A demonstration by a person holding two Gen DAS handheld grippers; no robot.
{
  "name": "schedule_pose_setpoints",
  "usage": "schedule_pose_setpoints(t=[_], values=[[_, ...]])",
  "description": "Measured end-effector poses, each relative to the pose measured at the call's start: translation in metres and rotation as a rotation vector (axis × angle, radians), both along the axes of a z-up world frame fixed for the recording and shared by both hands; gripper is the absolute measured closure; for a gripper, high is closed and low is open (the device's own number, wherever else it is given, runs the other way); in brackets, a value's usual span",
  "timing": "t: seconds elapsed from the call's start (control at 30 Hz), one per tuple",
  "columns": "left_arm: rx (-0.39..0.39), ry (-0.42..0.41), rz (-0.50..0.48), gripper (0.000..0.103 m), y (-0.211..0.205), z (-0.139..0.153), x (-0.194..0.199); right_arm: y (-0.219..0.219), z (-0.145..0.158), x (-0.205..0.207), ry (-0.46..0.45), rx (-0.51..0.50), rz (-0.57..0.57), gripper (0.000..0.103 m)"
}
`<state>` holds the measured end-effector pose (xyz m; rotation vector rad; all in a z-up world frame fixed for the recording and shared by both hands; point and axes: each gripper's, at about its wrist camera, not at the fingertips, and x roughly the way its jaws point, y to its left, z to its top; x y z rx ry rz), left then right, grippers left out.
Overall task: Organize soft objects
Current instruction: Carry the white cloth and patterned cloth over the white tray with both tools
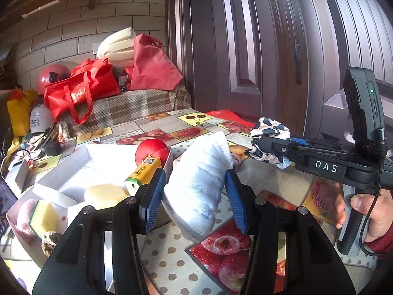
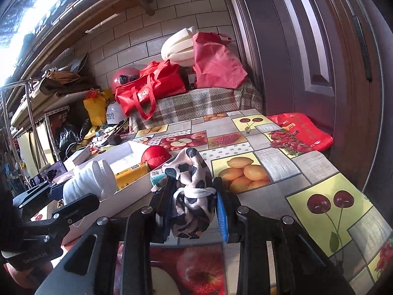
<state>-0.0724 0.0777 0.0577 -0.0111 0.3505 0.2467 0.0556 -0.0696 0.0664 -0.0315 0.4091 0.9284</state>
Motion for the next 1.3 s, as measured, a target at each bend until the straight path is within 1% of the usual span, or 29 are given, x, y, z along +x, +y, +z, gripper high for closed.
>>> schedule_pose_setpoints(t=[0.27, 0.47, 0.6, 0.83, 0.93, 1.07, 1.2, 1.3], values=[[0.007, -0.013, 0.047, 0.053, 0.014, 0.000, -0.031, 0.019, -0.001, -0.025, -0.025, -0.025, 0.073, 0.073], [-0.007, -0.020, 0.121, 0.053, 0.038, 0.000, -0.052, 0.035, -0.003, -0.041, -0.041, -0.049, 0.128, 0.073], [-0.006, -0.019, 0.204, 0.053, 0.063, -0.002, -0.068, 0.048, -0.005, -0.052, -0.051, -0.068, 0.168, 0.073], [-0.064, -0.031, 0.356, 0.053, 0.115, -0.006, -0.096, 0.079, -0.008, -0.069, -0.048, -0.093, 0.243, 0.073], [-0.094, -0.014, 0.379, 0.053, 0.129, -0.010, -0.093, 0.093, -0.009, -0.075, -0.042, -0.100, 0.271, 0.073], [-0.075, 0.011, 0.374, 0.053, 0.133, -0.011, -0.081, 0.117, -0.012, -0.083, -0.035, -0.122, 0.312, 0.074], [-0.068, 0.030, 0.363, 0.053, 0.139, -0.011, -0.072, 0.142, -0.016, -0.089, -0.035, -0.176, 0.343, 0.073], [-0.077, 0.041, 0.356, 0.053, 0.147, -0.011, -0.065, 0.158, -0.019, -0.089, -0.019, -0.217, 0.358, 0.074]])
